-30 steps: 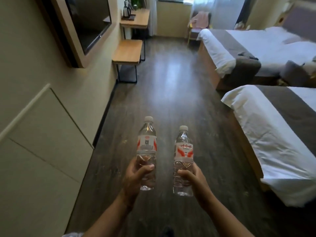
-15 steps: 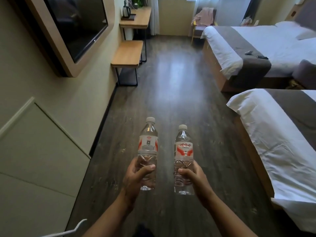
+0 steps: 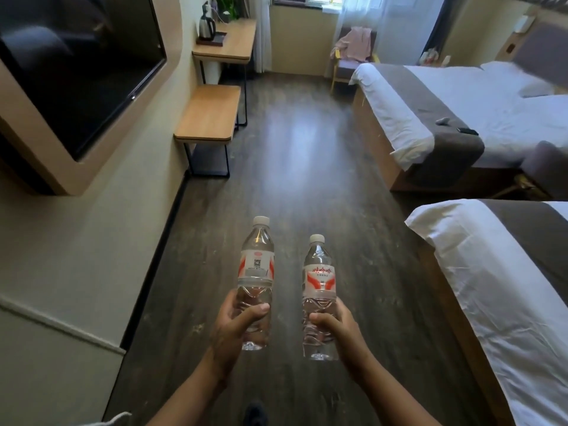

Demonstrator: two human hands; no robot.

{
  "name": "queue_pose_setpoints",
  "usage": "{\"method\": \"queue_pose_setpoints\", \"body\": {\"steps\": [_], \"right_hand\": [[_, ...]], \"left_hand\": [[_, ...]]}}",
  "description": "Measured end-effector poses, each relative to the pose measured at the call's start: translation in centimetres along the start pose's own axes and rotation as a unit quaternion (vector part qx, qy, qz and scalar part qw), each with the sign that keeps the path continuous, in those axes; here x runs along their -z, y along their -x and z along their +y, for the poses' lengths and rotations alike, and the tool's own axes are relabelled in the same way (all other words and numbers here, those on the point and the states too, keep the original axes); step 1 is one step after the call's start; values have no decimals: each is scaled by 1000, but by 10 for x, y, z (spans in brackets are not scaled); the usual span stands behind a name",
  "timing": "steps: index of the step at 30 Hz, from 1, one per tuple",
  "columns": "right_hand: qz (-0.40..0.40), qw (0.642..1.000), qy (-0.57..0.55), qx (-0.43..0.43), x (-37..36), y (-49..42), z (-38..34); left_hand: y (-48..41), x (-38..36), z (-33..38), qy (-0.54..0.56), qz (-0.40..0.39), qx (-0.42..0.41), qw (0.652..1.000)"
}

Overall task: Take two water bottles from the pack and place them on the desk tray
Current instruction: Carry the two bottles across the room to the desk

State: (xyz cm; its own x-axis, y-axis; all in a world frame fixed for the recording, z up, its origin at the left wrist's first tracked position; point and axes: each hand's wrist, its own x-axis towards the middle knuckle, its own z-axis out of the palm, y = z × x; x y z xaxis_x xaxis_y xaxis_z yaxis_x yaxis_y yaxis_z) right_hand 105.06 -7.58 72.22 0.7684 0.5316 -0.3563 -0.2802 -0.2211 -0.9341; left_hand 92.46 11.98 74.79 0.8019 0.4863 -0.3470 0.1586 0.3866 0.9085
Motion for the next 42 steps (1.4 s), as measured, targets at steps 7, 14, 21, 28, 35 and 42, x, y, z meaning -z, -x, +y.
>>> {"method": "queue_pose_setpoints", "body": {"steps": [7, 14, 21, 28, 35, 42], "right_hand": [[21, 999, -24, 16, -1, -142, -62], [29, 999, -27, 16, 24, -310, -106], [9, 999, -33, 14, 64, -498, -181], [0, 999, -41, 20, 92, -656, -253], [23, 999, -30, 18, 104, -849, -311], [59, 997, -52, 8, 108, -1025, -384]], "left_hand": [[-145, -2, 60, 8, -9, 5, 1000], [-314, -26, 100, -10, -12, 6, 1000], [-494, -73, 176, -17, 8, 4, 1000], [-649, -105, 241, 2, 12, -8, 1000], [-851, -116, 293, 18, 8, -4, 1000], [-1040, -124, 378, 15, -15, 9, 1000]]}}
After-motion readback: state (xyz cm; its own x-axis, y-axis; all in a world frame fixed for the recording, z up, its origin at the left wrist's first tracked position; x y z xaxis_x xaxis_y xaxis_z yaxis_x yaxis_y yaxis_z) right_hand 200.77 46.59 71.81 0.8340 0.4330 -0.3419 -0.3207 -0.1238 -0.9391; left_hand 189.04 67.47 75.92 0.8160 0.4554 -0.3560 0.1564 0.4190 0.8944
